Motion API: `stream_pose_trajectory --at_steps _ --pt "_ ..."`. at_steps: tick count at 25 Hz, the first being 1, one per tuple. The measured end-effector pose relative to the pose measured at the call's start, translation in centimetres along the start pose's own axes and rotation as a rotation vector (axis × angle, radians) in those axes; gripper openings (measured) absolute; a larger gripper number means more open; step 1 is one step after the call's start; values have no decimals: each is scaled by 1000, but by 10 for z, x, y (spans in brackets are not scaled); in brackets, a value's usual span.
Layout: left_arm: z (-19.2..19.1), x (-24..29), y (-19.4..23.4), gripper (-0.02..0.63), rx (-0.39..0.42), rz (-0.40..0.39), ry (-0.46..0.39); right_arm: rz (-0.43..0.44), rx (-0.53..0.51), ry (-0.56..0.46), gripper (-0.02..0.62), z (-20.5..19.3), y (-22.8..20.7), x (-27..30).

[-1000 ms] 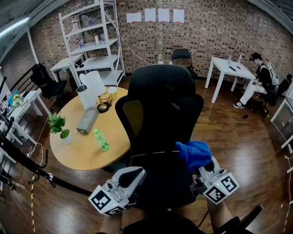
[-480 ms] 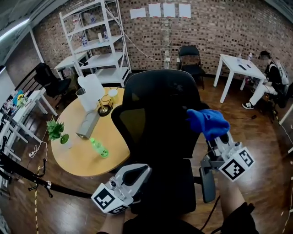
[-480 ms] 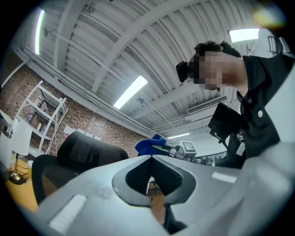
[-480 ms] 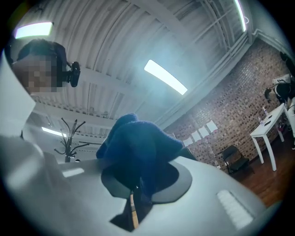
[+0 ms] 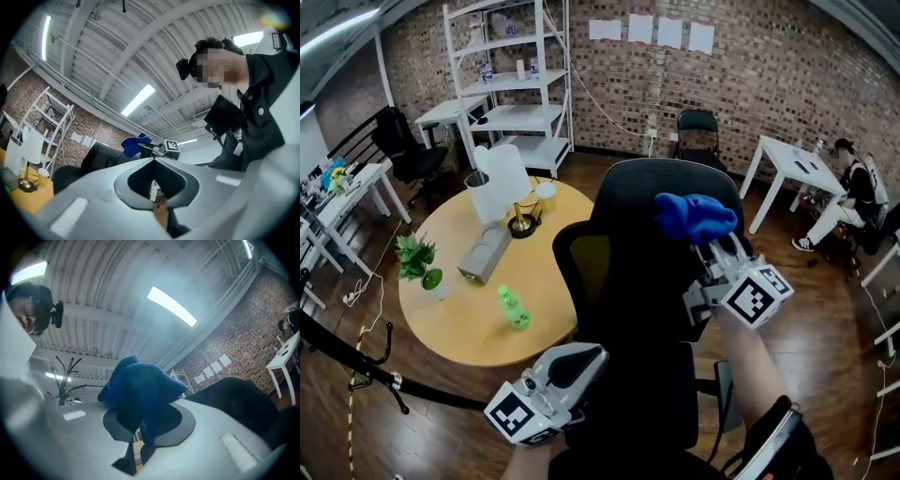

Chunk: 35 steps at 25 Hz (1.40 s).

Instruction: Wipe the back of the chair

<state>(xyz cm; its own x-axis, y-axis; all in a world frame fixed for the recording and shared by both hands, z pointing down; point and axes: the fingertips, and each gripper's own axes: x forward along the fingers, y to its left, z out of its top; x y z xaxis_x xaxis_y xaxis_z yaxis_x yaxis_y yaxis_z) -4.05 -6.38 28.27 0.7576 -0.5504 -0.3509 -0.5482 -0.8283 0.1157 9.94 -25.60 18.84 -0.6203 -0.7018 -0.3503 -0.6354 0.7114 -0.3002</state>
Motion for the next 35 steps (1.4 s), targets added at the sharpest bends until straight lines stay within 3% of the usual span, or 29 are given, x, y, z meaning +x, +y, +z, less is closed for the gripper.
stream_pose_trajectory --at_steps 7,12,16,19,28,35 --pt "7 -35 31 2 10 94 -5 5 178 14 52 -30 -8 108" --pt "13 -41 50 2 43 125 -1 -56 140 72 52 -65 -32 149" --pt "7 -32 58 2 47 114 -4 -122 105 75 52 -69 -56 140" --pt "0 -21 57 2 40 80 -2 -194 134 71 52 -65 -81 126" --pt "-14 9 38 2 -6 -12 5 -351 94 41 52 -30 -137 60" --pt "-19 32 27 2 -8 -94 18 -411 62 6 52 -7 -154 20"
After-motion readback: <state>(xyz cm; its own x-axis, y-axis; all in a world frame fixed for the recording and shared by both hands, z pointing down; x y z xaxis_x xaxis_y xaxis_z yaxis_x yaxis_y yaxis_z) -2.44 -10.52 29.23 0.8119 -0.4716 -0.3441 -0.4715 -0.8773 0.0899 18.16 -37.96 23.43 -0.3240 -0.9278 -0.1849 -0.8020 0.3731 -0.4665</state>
